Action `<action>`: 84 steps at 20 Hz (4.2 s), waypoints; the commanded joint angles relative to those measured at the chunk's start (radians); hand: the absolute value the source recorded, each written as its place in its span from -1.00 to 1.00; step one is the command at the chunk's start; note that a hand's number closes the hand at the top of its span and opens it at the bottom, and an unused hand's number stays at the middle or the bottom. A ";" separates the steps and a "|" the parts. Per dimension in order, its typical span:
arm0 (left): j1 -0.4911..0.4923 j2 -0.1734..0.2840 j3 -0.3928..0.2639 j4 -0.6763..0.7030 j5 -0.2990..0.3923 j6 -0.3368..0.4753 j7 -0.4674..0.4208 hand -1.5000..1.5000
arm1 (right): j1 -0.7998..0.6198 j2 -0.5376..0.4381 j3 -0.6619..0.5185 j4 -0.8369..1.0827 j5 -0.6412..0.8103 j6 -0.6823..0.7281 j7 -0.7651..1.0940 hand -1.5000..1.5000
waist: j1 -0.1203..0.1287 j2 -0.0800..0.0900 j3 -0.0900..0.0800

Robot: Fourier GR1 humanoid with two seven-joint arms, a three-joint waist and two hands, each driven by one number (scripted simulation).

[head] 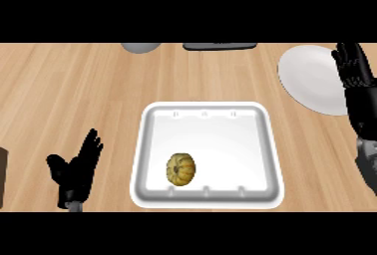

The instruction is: Pick the squash from the tray and place it in the plate

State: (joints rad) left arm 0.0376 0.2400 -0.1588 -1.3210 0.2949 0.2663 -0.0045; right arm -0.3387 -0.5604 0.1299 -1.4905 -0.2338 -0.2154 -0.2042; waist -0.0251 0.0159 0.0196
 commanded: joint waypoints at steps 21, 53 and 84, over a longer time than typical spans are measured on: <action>-0.011 0.006 -0.084 -0.086 -0.021 -0.094 0.160 0.00 | -0.430 0.224 0.586 -0.260 0.926 0.135 0.905 -1.00 | 0.022 -0.025 -0.021; -0.081 -0.057 -0.061 -0.027 -0.062 -0.108 0.170 0.00 | -0.460 0.560 0.949 0.158 0.868 0.495 1.421 -1.00 | 0.038 -0.015 -0.020; -0.057 -0.076 -0.023 -0.056 -0.109 -0.138 0.184 0.00 | -0.419 0.560 1.092 0.383 0.940 0.503 1.328 1.00 | 0.042 -0.015 -0.020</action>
State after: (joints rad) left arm -0.0151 0.1877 -0.1704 -1.3927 0.2058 0.1207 0.1918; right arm -0.7720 -0.0091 1.1619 -1.1048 0.6867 0.2500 1.0303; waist 0.0191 -0.0024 0.0004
